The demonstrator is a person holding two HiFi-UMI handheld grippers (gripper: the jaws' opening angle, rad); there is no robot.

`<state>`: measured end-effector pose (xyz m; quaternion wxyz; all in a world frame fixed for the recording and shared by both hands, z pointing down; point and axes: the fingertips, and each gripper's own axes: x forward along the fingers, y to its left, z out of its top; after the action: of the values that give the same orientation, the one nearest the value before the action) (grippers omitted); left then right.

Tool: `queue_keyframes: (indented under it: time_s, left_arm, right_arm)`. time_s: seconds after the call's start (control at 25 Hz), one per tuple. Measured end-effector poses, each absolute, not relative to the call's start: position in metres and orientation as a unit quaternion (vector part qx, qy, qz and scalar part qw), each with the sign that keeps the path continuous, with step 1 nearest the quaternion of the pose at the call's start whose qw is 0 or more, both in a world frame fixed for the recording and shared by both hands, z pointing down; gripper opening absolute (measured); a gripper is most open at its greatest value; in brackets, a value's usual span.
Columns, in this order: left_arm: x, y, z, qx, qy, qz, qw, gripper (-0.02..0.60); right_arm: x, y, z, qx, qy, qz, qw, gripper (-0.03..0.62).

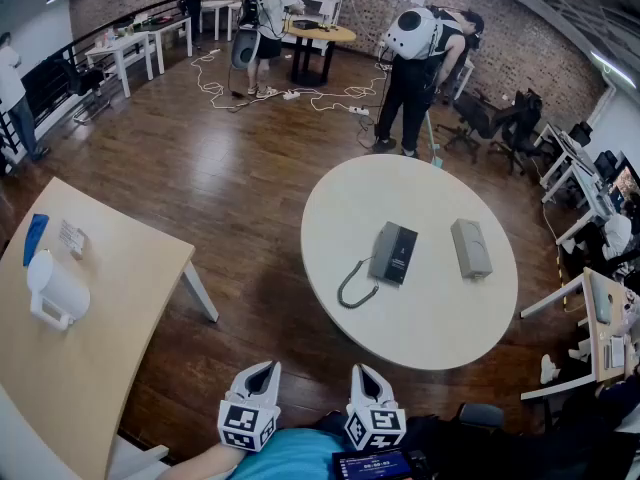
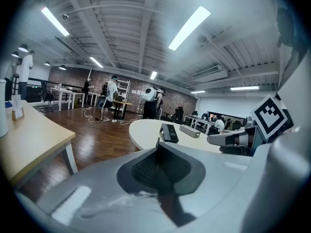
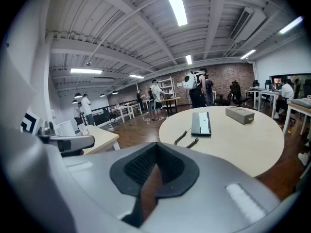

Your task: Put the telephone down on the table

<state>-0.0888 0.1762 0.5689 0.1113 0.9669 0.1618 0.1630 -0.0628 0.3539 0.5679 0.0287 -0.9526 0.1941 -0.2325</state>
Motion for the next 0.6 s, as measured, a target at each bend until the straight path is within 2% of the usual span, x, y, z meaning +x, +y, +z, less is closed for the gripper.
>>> queue_keyframes:
  time_s: [0.32, 0.6]
  left_arm:
    - [-0.062, 0.165, 0.579, 0.965, 0.168, 0.166, 0.113, 0.015]
    - [0.011, 0.18, 0.58, 0.967, 0.173, 0.163, 0.093, 0.015]
  right_arm:
    - [-0.035, 0.345, 0.574, -0.956, 0.179, -0.232, 0.017, -0.008]
    - [0.031, 0.354, 0.586, -0.957, 0.184, -0.225, 0.014, -0.008]
